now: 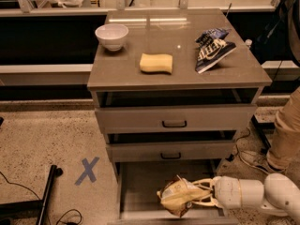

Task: Pick brown chip bag from bottom drawer and place on counter

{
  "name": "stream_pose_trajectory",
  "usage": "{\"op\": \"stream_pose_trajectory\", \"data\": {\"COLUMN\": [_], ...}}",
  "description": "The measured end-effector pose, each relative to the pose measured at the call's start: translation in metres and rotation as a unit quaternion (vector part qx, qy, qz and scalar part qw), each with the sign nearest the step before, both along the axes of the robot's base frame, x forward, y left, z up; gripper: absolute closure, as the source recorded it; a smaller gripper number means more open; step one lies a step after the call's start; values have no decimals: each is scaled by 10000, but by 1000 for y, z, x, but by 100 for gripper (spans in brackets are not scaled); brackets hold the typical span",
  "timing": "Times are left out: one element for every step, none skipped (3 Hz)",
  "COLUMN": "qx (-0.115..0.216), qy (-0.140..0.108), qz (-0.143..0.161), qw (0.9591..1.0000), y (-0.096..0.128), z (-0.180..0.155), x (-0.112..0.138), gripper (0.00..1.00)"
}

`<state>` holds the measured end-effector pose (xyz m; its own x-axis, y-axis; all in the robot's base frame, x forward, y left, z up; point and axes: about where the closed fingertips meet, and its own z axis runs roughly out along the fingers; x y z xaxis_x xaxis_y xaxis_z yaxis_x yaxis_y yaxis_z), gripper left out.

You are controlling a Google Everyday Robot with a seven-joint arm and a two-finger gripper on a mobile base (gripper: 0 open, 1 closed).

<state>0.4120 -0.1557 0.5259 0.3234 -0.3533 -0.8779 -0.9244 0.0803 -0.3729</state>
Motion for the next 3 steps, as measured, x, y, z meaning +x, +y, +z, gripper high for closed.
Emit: {"op": "stream_pose_trajectory", "data": {"qx": [-316,-635,-868], "qy": [-415,-762,-1033], "qz": [154,153,179], "qw": [9985,9950,9907], "y": [9,18,25], "z": [65,125,182], "x": [-19,-12,1], "gripper": [100,100,100]}}
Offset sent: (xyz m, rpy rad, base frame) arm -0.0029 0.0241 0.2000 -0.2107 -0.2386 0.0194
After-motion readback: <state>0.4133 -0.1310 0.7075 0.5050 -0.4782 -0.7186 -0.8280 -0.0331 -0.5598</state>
